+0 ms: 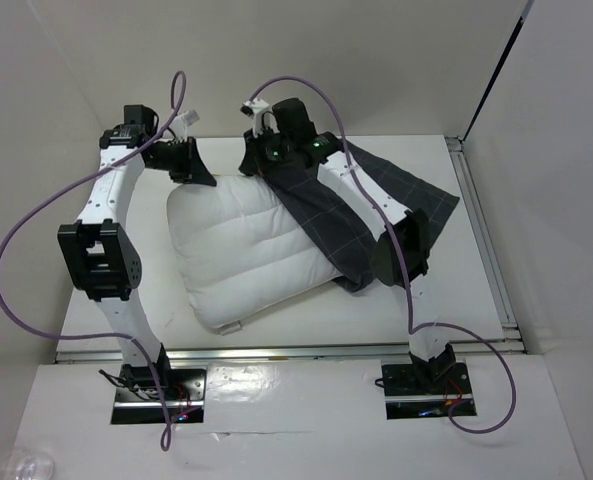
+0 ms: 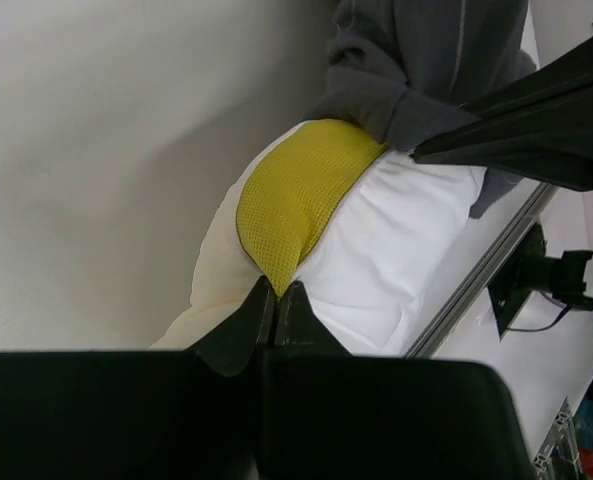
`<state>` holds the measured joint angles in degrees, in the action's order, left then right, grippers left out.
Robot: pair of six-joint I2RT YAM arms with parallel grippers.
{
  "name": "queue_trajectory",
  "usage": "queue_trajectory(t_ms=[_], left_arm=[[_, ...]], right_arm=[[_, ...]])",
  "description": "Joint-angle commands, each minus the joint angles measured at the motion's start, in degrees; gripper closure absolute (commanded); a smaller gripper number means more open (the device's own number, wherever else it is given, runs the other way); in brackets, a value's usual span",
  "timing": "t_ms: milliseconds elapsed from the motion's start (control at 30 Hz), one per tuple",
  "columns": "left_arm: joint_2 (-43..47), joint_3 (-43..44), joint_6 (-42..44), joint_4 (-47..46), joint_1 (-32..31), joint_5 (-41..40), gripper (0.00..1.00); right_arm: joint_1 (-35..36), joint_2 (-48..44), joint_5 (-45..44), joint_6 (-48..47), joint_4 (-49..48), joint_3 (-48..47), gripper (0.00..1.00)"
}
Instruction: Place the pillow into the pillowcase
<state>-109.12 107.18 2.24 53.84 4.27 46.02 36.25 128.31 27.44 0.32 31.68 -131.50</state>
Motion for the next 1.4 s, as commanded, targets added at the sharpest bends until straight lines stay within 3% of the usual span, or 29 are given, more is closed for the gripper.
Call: queue_trajectory(t_ms=[0, 333, 533, 633, 667, 700, 733, 833, 900, 933, 967, 1100, 1267, 1367], left_arm=[[-2.3, 4.6, -8.7, -12.6, -3.1, 8.5, 1.0], [-9.7, 14.5, -13.1, -17.5, -10.4, 8.3, 1.0], [-11.5, 10.1, -13.7, -22.1, -8.9, 0.8, 1.0], [-13.4, 8.8, -14.3, -23.7, -6.7, -3.8, 1.0], [-14.2, 8.8, -13.7, -23.7, -6.2, -5.1, 1.0], [-15.1, 9.3, -13.1, -23.7, -6.2, -6.2, 1.0], [-15.8, 9.3, -13.1, -23.7, -5.3, -7.7, 1.0], [-18.3, 12.1, -11.0, -21.6, -3.9, -15.8, 0.69], [-18.3, 12.7, -9.5, -21.6, -3.9, -23.7, 0.45], [-18.3, 12.7, -8.1, -21.6, -3.9, -26.1, 0.27], [-17.7, 12.7, -7.4, -22.5, -3.4, -28.2, 0.2], [-13.2, 10.4, -3.5, -23.9, -3.4, -40.0, 0.1], [-1.9, 5.4, 7.3, -22.0, -5.1, -38.6, 0.07], [6.0, -0.1, 14.9, -16.2, -10.5, -38.0, 0.07]], right_arm=[[-1.7, -0.1, -1.0, 4.9, -10.8, -6.5, 1.0], [-5.0, -1.4, 13.8, 14.2, -19.5, -4.9, 1.0], [-6.2, 1.8, 14.8, 13.7, -15.8, -2.9, 1.0], [-7.6, 2.5, 13.8, 13.7, -15.2, -2.4, 0.83], [-7.6, 1.6, 11.2, 13.7, -15.9, -0.9, 0.72], [-8.1, 1.0, 10.3, 13.7, -16.7, 0.0, 0.48], [-8.1, 0.5, 9.4, 13.0, -17.3, 0.7, 0.38], [-8.1, -1.3, 5.6, 11.4, -17.8, 2.1, 0.21], [-8.7, -3.4, 4.2, 10.7, -17.8, 3.6, 0.2], [-9.3, -4.0, 4.2, 9.8, -17.8, 3.6, 0.2], [-9.4, -4.6, 3.2, 9.3, -17.3, 4.2, 0.2], [-11.7, -9.1, 2.0, 5.1, -15.2, 7.8, 0.2], [-13.7, -17.1, -6.5, -4.4, -15.3, 18.5, 0.2], [-15.8, -21.5, -12.5, -11.2, -16.6, 26.4, 0.2]])
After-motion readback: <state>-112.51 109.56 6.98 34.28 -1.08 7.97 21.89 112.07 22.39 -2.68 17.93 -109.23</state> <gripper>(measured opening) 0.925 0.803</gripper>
